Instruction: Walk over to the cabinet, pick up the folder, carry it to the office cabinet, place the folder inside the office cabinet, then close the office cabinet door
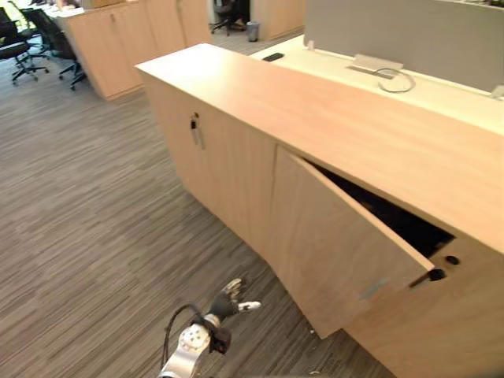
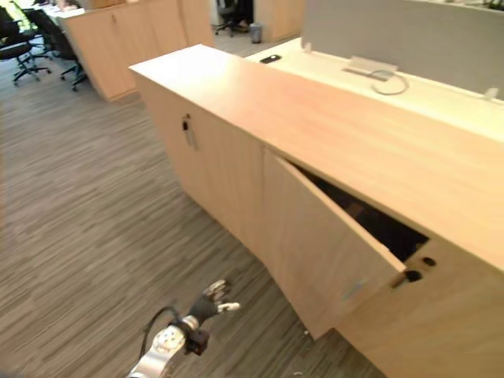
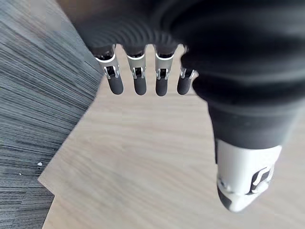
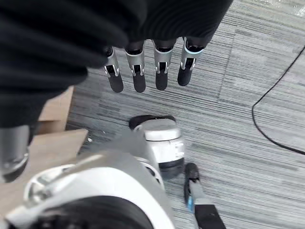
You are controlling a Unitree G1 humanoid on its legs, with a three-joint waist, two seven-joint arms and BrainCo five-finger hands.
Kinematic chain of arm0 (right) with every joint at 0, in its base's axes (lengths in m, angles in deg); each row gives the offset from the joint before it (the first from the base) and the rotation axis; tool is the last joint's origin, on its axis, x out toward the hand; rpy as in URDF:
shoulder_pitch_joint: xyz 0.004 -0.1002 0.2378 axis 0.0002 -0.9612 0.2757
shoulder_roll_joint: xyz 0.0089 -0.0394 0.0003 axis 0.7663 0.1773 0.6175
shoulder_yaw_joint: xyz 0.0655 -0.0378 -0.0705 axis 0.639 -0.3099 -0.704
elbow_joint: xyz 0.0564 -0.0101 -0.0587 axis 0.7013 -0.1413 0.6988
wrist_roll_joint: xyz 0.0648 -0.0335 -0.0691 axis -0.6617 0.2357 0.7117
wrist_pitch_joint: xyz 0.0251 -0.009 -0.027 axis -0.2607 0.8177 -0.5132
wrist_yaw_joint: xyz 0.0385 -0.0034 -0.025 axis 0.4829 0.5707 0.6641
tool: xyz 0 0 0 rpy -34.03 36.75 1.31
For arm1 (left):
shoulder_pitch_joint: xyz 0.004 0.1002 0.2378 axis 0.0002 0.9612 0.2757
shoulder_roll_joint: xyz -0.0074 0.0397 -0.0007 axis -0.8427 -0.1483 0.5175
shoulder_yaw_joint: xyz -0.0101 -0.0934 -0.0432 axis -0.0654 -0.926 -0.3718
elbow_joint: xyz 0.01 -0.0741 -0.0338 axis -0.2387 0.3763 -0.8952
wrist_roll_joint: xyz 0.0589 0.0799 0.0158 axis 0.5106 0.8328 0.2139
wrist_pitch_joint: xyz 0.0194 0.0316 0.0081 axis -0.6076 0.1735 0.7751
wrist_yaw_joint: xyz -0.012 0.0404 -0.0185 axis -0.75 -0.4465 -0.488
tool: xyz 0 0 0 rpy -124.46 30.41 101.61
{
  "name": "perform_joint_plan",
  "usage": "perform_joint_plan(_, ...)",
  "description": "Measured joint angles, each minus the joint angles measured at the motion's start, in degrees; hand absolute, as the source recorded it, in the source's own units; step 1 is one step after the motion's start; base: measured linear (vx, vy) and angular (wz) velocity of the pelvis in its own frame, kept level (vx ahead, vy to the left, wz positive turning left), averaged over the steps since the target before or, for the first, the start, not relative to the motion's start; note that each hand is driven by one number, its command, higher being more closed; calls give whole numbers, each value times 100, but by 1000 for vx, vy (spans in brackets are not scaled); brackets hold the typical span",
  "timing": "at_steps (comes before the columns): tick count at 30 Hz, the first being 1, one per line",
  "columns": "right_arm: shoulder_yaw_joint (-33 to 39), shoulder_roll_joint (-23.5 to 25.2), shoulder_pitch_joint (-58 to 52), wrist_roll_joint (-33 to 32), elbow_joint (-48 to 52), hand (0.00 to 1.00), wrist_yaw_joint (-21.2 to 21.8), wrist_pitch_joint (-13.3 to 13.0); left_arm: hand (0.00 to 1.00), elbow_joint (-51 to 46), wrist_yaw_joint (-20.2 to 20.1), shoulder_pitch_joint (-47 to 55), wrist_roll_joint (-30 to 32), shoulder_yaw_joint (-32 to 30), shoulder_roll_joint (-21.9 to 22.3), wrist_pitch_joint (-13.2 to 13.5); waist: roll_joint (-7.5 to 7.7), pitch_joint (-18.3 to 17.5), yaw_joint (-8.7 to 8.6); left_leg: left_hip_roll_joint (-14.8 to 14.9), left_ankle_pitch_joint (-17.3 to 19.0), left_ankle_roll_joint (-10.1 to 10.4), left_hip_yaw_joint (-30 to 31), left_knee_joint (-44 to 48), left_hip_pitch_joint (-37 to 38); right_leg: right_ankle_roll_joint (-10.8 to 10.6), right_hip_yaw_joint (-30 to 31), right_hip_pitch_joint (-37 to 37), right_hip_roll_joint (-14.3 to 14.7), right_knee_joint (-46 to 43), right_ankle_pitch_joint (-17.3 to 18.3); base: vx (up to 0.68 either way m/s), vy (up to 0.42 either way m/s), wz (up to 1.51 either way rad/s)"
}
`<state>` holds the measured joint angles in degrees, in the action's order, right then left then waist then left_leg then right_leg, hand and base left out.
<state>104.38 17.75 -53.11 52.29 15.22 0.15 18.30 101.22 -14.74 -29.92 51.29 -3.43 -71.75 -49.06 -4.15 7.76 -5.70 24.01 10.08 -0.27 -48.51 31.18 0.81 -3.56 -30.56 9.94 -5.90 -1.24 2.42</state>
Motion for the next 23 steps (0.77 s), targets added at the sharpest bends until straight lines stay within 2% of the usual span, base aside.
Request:
perform_joint_plan(2, -4, 18, 12, -129, 85, 0, -81, -90, 0, 429, 272, 22, -128, -402, 109, 1, 44, 20, 8, 161, -223, -20, 292, 361, -73, 72, 346, -41, 75, -18, 19, 88, -182, -93)
perform_joint_plan(3, 0, -14, 86, -220, 100, 0, -131, -125, 0, 687, 377, 83, -210, -650, 170, 14, 70, 33, 66, -15, -82, 121, 625, 148, -60, 138, 708, -75, 32, -29, 1, 105, -64, -146)
perform_joint_plan(4, 9, -57, 218, -230, 92, 0, -193, -161, 0, 939, 463, 162, -280, -889, 210, 18, 85, 46, 72, -370, 97, 226, 996, -319, -13, 169, 1081, -190, -15, -56, -20, 130, 9, -194)
perform_joint_plan(5, 20, -48, 310, -235, 90, 0, -225, -178, 0, 1218, 528, 256, -396, -1136, 218, 30, 97, 54, 86, -695, 104, 248, 1297, -809, 81, 173, 1446, -257, -27, -105, -31, 103, 97, -168)
perform_joint_plan(7, 99, -12, 338, -243, 91, 0, -230, -188, 0, 1516, 534, 335, -477, -1399, 224, 27, 72, 53, 86, -941, -53, 279, 1518, -1380, 219, 165, 1762, -253, 34, -121, -33, 100, 135, -134)
perform_joint_plan(8, 220, 94, 333, -247, 96, 0, -231, -176, 0, 1746, 515, 446, -696, -1832, 198, 24, 52, 17, 124, -1091, -505, 595, 1807, -1705, 417, 101, 2189, -274, 148, -39, -58, 70, 109, -118)
perform_joint_plan(10, 278, 113, 301, -248, 92, 0, -223, -171, 0, 1781, 504, 415, -857, -1989, 138, 24, 120, 31, 78, -1200, -509, 599, 1923, -1815, 448, 58, 2347, -314, 86, 65, -72, 81, 87, -63)
perform_joint_plan(15, 816, 211, 229, -252, 85, 0, -224, -161, 0, 2009, 366, 521, -1490, -2437, 259, -79, 92, 85, 29, -1493, -666, 578, 1612, -2471, 742, -42, 2655, -410, -4, 274, -249, 46, 89, -31)
perform_joint_plan(17, 916, 221, 229, -269, 92, 0, -229, -160, 0, 2039, 289, 569, -1611, -2536, 326, -104, 65, 87, 20, -1500, -696, 607, 1459, -2603, 818, -33, 2783, -466, 28, 294, -274, 30, 15, -42)
perform_joint_plan(20, 962, 219, 229, -270, 108, 0, -231, -159, 0, 2050, 181, 509, -1762, -2507, 361, -115, 7, 63, -35, -1487, -734, 645, 1271, -2773, 862, -3, 2973, -560, 116, 395, -350, 12, -28, -37)
perform_joint_plan(23, 965, 214, 231, -279, 171, 0, -248, -147, 0, 2046, 70, 392, -1751, -2195, 347, -115, -40, 60, -98, -1474, -757, 683, 1107, -2914, 980, 19, 3088, -545, 190, 516, -426, 18, -37, -30)
